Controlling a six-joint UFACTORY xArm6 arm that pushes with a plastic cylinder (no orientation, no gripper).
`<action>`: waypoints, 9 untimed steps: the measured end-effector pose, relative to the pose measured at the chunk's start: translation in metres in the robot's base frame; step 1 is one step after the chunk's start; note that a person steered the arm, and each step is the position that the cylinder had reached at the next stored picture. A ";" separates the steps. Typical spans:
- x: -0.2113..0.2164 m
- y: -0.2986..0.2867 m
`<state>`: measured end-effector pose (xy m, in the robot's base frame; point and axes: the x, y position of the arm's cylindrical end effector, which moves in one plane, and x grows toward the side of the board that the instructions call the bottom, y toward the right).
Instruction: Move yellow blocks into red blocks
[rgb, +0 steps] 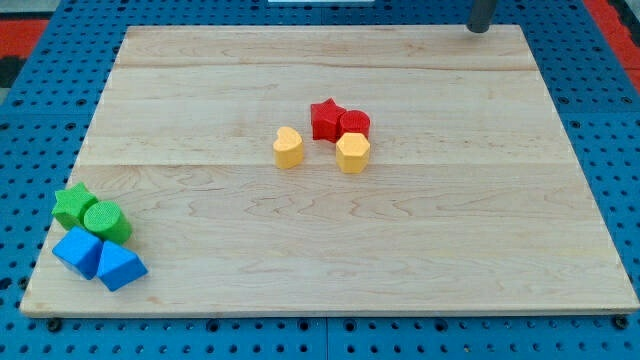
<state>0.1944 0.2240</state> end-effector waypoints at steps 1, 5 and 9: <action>0.000 0.000; 0.074 0.051; 0.252 0.074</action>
<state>0.4460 0.2978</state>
